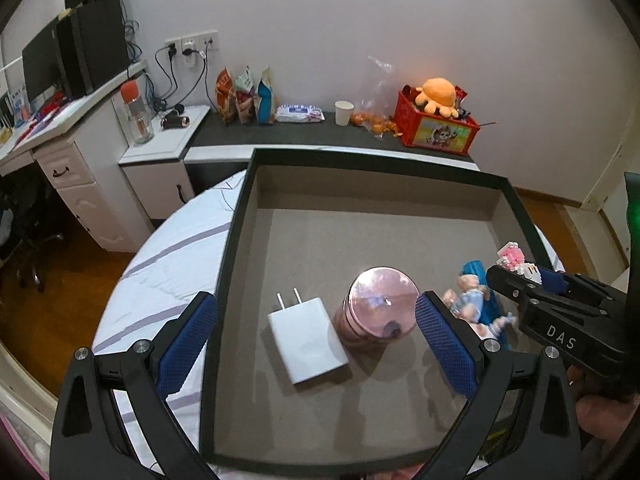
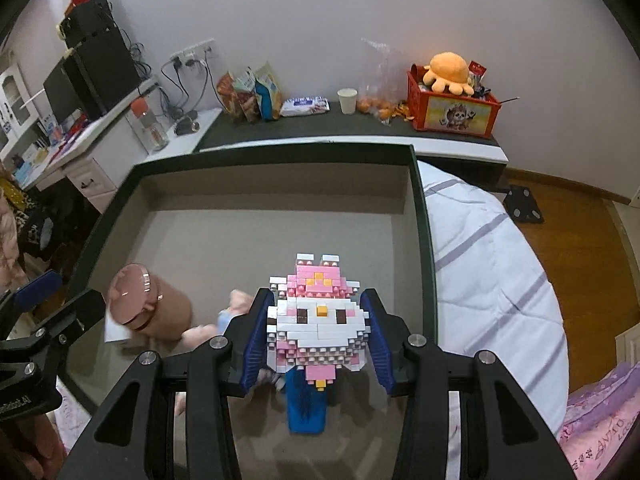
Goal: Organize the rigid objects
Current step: 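Carry the block figure into the box beside the highlighter and release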
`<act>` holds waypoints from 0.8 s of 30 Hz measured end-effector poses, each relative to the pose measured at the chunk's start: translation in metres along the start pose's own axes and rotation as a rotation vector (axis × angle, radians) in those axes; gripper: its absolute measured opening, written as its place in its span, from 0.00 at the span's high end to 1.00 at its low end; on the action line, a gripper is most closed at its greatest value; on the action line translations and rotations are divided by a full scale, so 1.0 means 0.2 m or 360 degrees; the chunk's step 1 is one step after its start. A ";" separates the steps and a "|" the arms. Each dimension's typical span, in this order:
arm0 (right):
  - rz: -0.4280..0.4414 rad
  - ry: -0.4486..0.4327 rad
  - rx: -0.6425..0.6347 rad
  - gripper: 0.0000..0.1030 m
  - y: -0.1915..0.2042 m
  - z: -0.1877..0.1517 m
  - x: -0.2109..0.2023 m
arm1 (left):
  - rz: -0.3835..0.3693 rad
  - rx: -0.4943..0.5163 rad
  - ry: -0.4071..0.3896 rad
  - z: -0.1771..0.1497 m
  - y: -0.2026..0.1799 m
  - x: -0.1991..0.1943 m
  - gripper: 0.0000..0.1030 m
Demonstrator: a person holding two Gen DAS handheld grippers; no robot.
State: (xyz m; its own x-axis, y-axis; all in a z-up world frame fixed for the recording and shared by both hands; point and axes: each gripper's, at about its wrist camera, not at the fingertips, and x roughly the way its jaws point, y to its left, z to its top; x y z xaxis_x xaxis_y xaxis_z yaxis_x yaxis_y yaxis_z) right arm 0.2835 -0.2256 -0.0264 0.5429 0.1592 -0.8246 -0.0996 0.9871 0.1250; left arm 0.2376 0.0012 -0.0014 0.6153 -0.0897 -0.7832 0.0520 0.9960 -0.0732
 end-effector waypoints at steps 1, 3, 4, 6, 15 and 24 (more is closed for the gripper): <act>-0.0013 0.0011 0.0002 0.55 0.00 0.01 0.02 | -0.0002 0.0000 0.0004 0.00 0.00 0.01 0.02; -0.0047 0.0013 -0.0011 0.55 0.00 0.01 0.03 | -0.0003 0.0005 0.0010 0.00 -0.01 0.03 0.02; -0.0050 0.0013 -0.0013 0.55 0.00 0.01 0.03 | -0.0004 0.0008 0.0012 0.00 -0.01 0.04 0.02; -0.0052 0.0016 -0.0009 0.55 0.00 0.02 0.04 | -0.0008 0.0011 0.0018 0.00 -0.01 0.04 0.02; -0.0021 -0.0048 -0.0011 0.24 0.03 0.02 -0.02 | -0.0010 -0.0003 -0.0005 -0.01 0.00 -0.02 0.02; -0.0008 -0.0151 -0.0011 0.23 0.07 -0.04 -0.21 | -0.0062 -0.0046 -0.0077 -0.08 0.04 -0.20 0.02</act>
State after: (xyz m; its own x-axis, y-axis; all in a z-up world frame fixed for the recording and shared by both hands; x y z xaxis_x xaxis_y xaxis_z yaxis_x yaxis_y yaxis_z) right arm 0.2517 -0.2192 0.0060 0.6201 0.1553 -0.7690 -0.1024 0.9878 0.1169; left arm 0.2018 0.0131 0.0192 0.6507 -0.1275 -0.7485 0.0546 0.9911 -0.1214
